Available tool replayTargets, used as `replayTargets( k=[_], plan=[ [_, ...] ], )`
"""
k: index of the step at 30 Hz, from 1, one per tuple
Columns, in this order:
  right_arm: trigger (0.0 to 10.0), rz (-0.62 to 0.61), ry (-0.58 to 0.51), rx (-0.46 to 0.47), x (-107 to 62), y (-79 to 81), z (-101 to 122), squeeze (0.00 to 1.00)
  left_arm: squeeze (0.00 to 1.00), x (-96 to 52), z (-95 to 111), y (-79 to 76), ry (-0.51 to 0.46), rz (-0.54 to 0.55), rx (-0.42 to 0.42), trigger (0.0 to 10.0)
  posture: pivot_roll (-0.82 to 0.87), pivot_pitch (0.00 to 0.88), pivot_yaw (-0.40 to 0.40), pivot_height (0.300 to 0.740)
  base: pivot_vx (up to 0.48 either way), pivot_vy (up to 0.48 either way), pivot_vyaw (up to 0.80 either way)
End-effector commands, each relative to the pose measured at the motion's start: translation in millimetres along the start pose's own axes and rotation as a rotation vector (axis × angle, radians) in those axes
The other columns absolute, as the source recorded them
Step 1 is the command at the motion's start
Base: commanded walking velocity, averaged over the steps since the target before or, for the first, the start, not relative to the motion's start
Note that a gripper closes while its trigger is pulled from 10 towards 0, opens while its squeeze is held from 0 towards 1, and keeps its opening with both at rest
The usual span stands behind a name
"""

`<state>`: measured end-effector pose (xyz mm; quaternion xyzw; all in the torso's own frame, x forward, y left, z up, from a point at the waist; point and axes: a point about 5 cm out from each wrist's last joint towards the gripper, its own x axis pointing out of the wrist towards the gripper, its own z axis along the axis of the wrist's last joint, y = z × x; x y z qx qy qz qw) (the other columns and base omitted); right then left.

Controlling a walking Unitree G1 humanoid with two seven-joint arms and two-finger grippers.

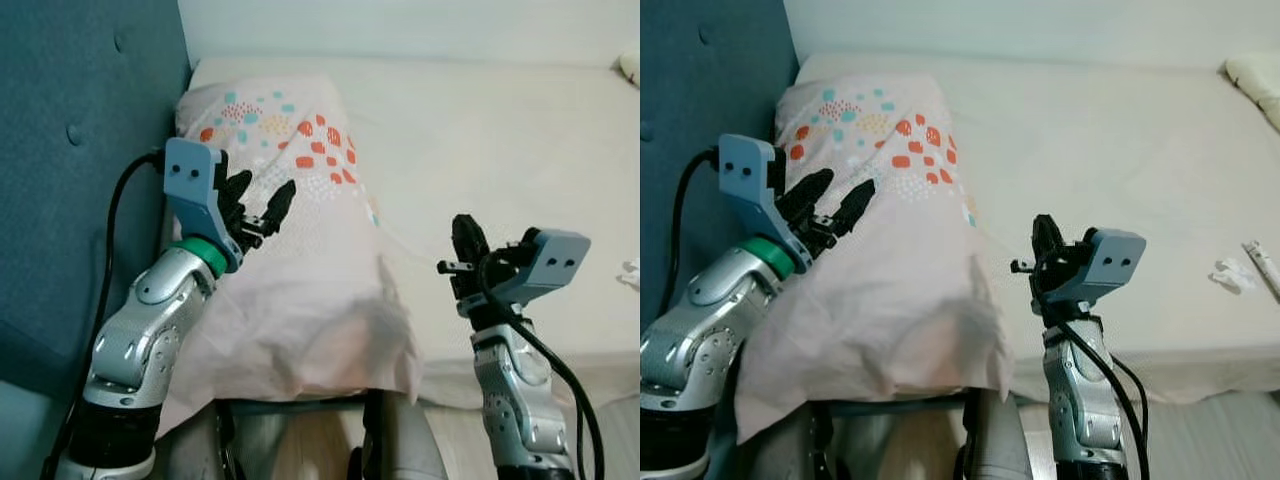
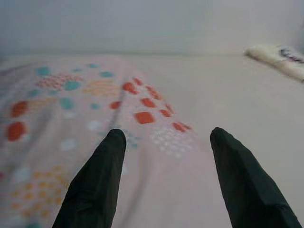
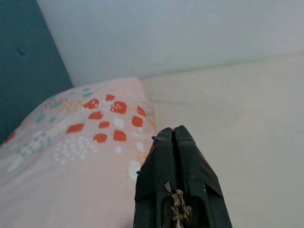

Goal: Clean up the room

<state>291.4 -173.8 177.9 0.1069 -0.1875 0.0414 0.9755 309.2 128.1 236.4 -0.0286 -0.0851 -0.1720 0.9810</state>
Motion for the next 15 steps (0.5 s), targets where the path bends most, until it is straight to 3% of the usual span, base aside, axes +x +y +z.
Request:
replayTargets(
  k=[1, 11, 15],
  plan=[
    [10.0, -0.007, 0.021, 0.003, -1.5, 1.0, -4.7, 0.00, 0.00, -0.4, -11.9, -0.3, 0.026, 0.029, 0.017, 10.0, 0.04, 0.094, -0.022, 0.642, 0.000, 0.000, 0.00],
    [10.0, -0.011, 0.036, -0.004, -3.4, -0.8, -10.3, 0.00, 0.00, 1.5, -19.2, -5.9, 0.029, 0.041, 0.023, 10.0, 0.04, 0.093, -0.028, 0.676, 0.000, 0.000, 0.00],
    [10.0, -0.021, 0.047, -0.014, -5.4, -4.7, -11.7, 0.00, 0.00, -0.1, -26.0, -16.5, 0.035, 0.023, 0.023, 10.0, 0.03, 0.095, -0.030, 0.696, 0.000, 0.000, 0.00]
  ],
)
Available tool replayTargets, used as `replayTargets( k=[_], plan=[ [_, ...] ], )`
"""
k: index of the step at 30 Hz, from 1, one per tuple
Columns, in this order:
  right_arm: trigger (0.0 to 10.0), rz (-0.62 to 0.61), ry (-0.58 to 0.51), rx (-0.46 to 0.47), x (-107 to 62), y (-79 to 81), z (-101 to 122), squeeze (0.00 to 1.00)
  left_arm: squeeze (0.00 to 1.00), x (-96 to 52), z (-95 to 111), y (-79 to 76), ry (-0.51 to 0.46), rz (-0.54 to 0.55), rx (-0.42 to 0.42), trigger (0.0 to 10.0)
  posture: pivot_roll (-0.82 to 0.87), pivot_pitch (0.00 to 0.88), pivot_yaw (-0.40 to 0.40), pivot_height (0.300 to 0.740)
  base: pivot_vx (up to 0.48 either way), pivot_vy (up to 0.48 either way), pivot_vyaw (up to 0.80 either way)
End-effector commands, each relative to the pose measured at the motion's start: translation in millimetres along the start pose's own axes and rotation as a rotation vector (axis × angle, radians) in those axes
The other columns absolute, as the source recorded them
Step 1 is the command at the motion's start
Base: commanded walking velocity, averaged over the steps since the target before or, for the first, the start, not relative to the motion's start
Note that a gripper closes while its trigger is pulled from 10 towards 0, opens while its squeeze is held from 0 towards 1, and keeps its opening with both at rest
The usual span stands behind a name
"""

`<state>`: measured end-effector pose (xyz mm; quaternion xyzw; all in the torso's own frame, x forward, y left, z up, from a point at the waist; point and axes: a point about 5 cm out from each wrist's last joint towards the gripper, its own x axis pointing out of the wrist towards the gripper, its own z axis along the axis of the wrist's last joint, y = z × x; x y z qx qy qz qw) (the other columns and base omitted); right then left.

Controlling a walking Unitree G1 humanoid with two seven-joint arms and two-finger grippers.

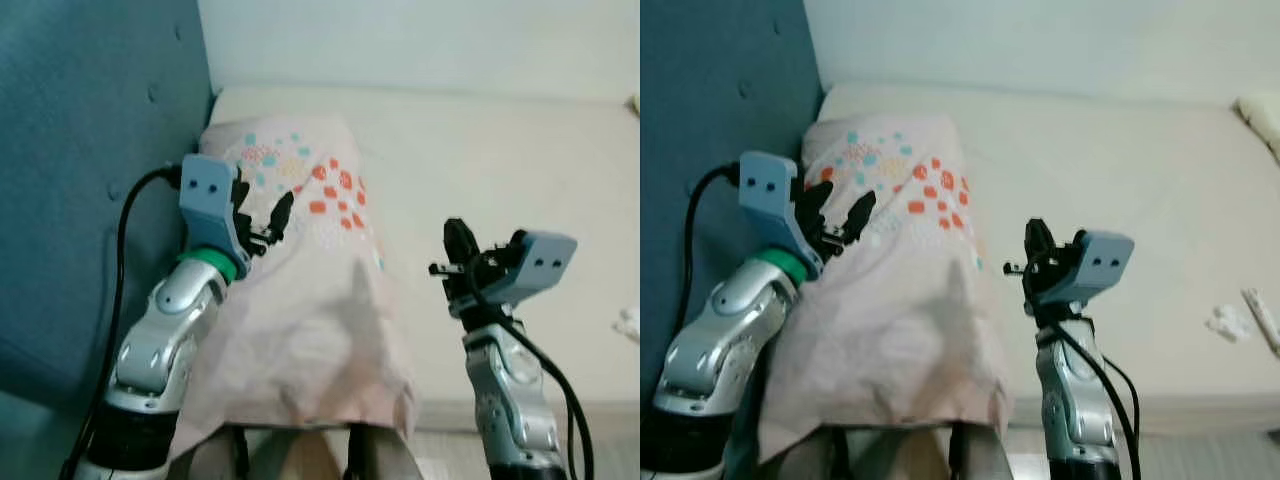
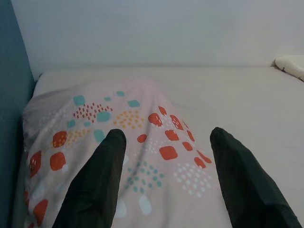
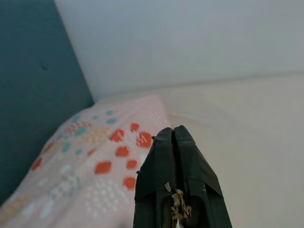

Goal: Clean up the room

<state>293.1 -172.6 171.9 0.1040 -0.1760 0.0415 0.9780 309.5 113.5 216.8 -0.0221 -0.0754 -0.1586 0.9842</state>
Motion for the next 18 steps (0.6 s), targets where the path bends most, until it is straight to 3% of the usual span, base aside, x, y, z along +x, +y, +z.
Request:
replayTargets(
  k=[1, 14, 18],
  plan=[
    [10.0, -0.020, 0.025, -0.010, -5.1, -4.9, -5.9, 0.00, 0.00, -1.6, -6.2, -4.3, 0.013, -0.001, 0.014, 10.0, 0.03, 0.095, -0.030, 0.705, 0.000, 0.000, 0.00],
    [10.0, -0.039, 0.053, -0.051, -4.9, -6.1, -12.9, 0.00, 0.00, 0.8, -8.4, -5.0, 0.002, 0.008, 0.034, 10.0, 0.03, 0.095, -0.037, 0.729, 0.000, 0.000, 0.00],
    [10.0, -0.028, 0.070, -0.055, -7.0, -4.9, -17.2, 0.00, 0.00, -0.4, -9.8, -7.2, 0.002, 0.000, 0.044, 10.0, 0.03, 0.095, -0.037, 0.729, -0.315, 0.000, 0.00]
  ],
)
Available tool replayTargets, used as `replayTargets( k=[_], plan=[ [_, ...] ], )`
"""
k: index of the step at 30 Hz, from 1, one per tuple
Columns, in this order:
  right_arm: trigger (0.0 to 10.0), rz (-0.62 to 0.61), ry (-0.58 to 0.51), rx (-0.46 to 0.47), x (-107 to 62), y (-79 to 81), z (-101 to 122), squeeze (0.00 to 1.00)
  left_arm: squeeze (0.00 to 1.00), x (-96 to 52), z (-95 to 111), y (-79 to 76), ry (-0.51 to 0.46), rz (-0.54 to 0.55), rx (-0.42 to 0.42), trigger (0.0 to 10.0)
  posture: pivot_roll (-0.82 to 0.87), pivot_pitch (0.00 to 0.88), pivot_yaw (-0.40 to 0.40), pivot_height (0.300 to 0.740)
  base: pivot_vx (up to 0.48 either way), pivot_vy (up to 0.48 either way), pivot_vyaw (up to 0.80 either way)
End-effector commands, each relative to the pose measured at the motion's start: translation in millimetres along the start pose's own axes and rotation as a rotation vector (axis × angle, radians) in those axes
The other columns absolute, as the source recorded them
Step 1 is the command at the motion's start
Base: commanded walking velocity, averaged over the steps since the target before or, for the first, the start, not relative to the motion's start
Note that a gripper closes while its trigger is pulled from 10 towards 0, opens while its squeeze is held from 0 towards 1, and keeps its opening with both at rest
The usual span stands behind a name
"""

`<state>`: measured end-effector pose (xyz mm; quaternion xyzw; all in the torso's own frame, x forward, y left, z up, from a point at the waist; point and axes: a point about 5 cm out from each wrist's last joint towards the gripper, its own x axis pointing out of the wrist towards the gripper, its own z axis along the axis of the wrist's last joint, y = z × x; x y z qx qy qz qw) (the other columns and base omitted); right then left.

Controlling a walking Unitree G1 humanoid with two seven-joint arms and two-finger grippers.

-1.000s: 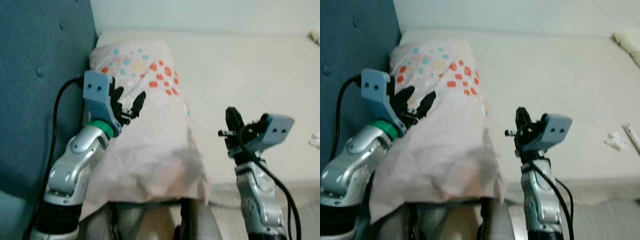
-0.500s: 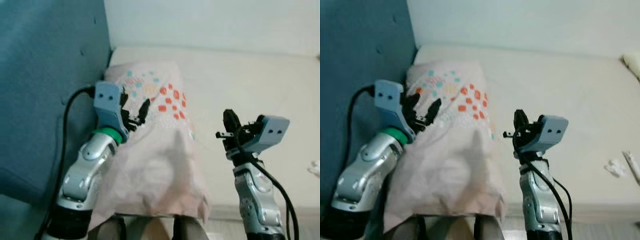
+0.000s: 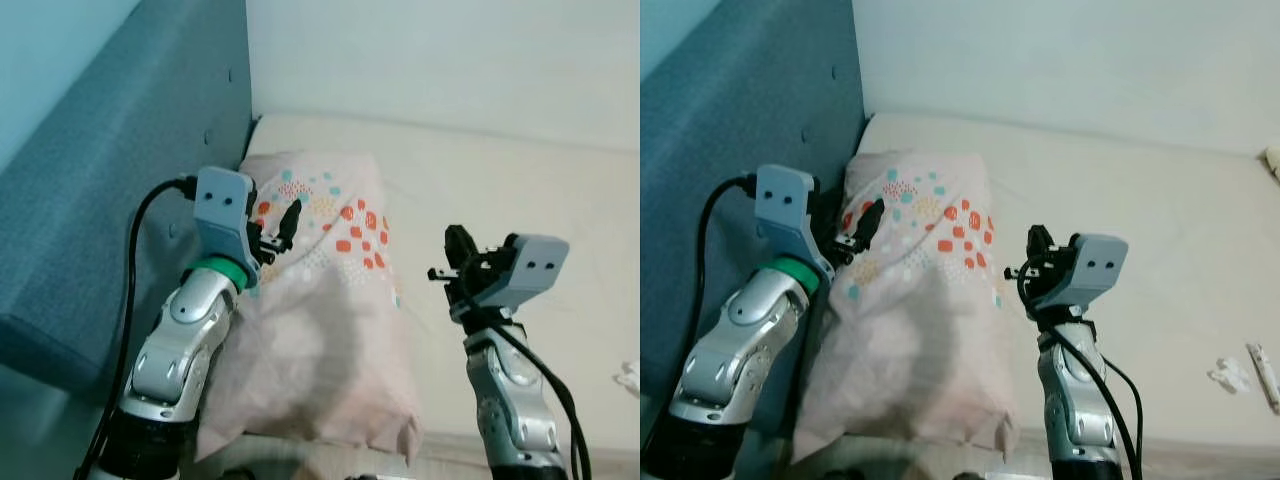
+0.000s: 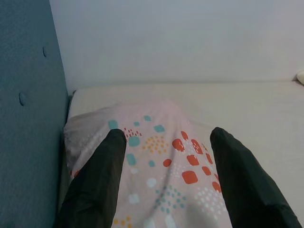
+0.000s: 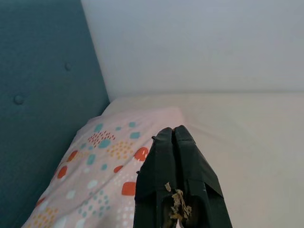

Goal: Clean up the room

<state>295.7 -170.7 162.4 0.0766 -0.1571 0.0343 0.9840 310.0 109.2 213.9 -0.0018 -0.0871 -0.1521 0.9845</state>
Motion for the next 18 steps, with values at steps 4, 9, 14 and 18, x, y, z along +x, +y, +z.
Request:
replayTargets(
  k=[4, 9, 14, 18],
  plan=[
    [10.0, -0.015, 0.038, 0.003, -6.5, -4.2, -9.7, 0.00, 0.00, -2.4, -6.9, -3.8, 0.020, -0.010, -0.002, 10.0, 0.03, 0.095, -0.037, 0.729, -0.384, 0.000, 0.00],
    [10.0, -0.015, 0.044, 0.001, -6.7, -4.5, -11.5, 0.00, 0.00, -2.2, -7.0, -3.5, 0.019, -0.009, -0.004, 10.0, 0.03, 0.095, -0.037, 0.729, -0.386, 0.000, 0.00],
    [10.0, -0.023, 0.047, -0.002, -7.2, -5.4, -13.4, 0.00, 0.00, -1.9, -6.5, -3.5, 0.016, -0.012, -0.004, 10.0, 0.03, 0.095, -0.037, 0.729, -0.388, 0.000, 0.00],
    [10.0, -0.029, 0.051, -0.005, -8.4, -6.6, -15.5, 0.00, 0.00, -1.7, -6.9, -3.7, 0.015, -0.015, -0.003, 10.0, 0.04, 0.086, -0.030, 0.729, -0.383, 0.000, 0.00]
  ],
)
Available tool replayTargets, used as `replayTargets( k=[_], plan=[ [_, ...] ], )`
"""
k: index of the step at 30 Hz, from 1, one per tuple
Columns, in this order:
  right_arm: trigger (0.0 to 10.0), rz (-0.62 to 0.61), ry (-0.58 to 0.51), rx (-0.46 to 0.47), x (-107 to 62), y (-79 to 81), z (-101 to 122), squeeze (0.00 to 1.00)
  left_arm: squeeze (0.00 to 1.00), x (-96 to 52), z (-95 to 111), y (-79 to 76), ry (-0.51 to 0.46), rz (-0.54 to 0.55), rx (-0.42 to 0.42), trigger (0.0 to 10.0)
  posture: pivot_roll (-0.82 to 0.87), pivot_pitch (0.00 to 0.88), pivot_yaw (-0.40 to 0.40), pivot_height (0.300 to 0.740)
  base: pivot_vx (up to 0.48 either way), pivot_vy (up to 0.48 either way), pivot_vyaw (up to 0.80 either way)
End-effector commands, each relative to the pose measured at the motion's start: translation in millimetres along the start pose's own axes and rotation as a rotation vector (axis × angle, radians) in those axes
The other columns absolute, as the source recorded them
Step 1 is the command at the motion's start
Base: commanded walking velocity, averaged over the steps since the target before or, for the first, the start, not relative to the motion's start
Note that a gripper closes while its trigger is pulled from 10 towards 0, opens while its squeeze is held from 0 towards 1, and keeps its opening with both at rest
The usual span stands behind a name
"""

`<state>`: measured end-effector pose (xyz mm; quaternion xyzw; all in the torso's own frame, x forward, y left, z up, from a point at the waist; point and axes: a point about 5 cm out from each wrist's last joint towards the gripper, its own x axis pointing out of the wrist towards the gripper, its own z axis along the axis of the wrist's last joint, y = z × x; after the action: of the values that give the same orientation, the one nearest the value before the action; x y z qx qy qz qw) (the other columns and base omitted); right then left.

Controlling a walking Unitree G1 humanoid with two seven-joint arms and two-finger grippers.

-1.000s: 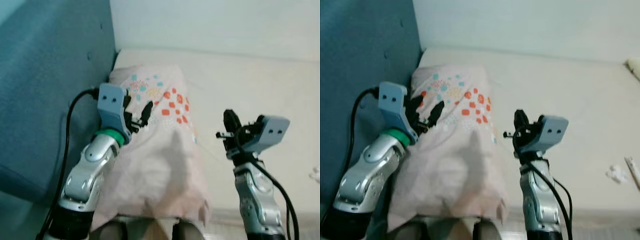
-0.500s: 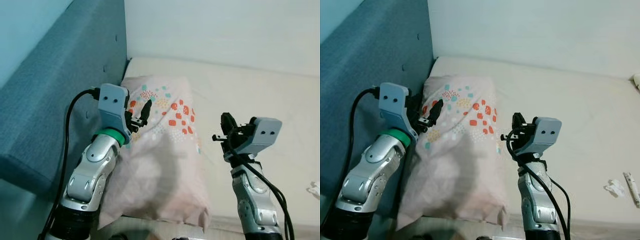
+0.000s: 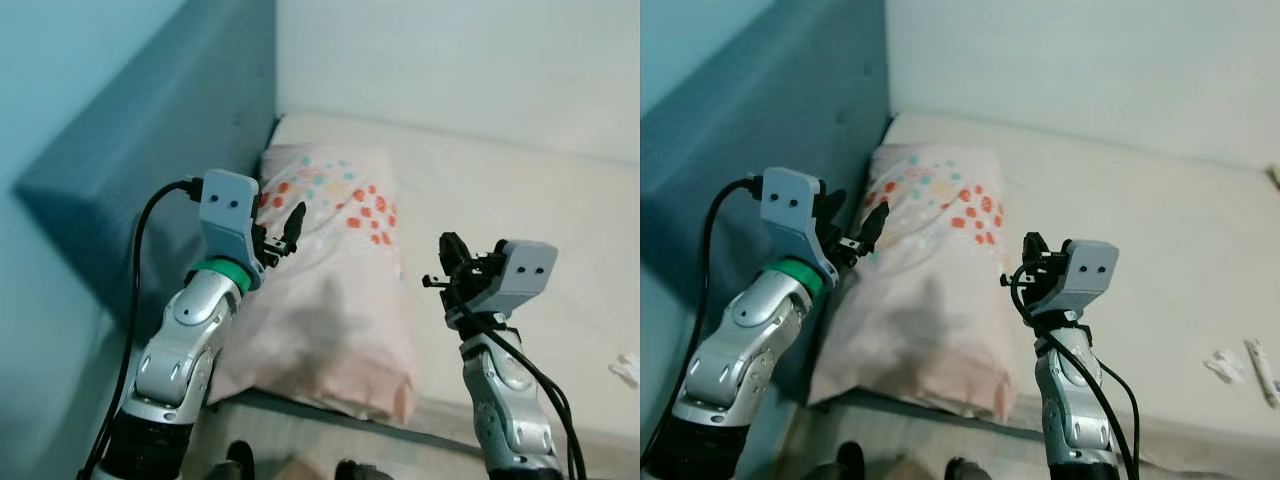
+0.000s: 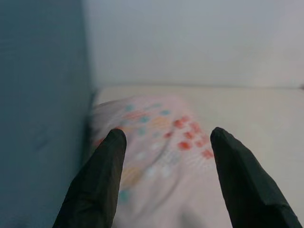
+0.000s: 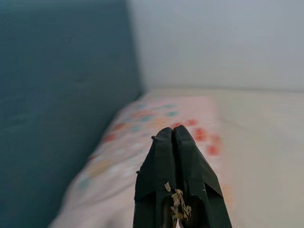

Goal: Clean up the room

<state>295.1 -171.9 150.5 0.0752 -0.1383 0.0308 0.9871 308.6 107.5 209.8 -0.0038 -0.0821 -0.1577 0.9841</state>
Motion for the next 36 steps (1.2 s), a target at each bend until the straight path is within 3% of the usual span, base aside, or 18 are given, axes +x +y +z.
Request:
replayTargets(
  k=[1, 12, 19, 29, 36],
  plan=[
    [10.0, -0.020, 0.014, -0.001, -3.7, -3.8, -4.8, 0.00, 0.00, -0.2, -3.1, -1.6, 0.006, -0.004, 0.003, 10.0, 0.04, 0.086, -0.030, 0.729, -0.386, 0.000, 0.00],
    [10.0, -0.032, 0.015, -0.028, 0.8, -5.5, -13.3, 0.00, 0.00, 4.6, -18.0, -0.6, 0.033, -0.032, 0.072, 10.0, 0.03, 0.035, 0.007, 0.729, -0.387, 0.000, 0.00],
    [10.0, -0.027, 0.023, -0.030, -1.3, -4.8, -16.4, 0.00, 0.00, 6.9, -19.6, -1.7, 0.036, -0.037, 0.067, 10.0, 0.02, 0.035, 0.005, 0.729, -0.386, 0.000, 0.00],
    [10.0, -0.034, 0.031, -0.033, -0.8, -9.3, -21.8, 0.00, 0.00, 8.2, -29.8, 1.0, 0.064, -0.030, 0.044, 10.0, 0.02, 0.030, -0.001, 0.729, -0.362, 0.000, -0.72],
    [10.0, -0.043, 0.031, -0.032, 0.0, -11.7, -22.0, 0.00, 0.00, 10.3, -42.8, 2.2, 0.155, -0.030, 0.016, 10.0, 0.02, 0.028, -0.002, 0.729, 0.000, 0.000, -0.77]
  ],
)
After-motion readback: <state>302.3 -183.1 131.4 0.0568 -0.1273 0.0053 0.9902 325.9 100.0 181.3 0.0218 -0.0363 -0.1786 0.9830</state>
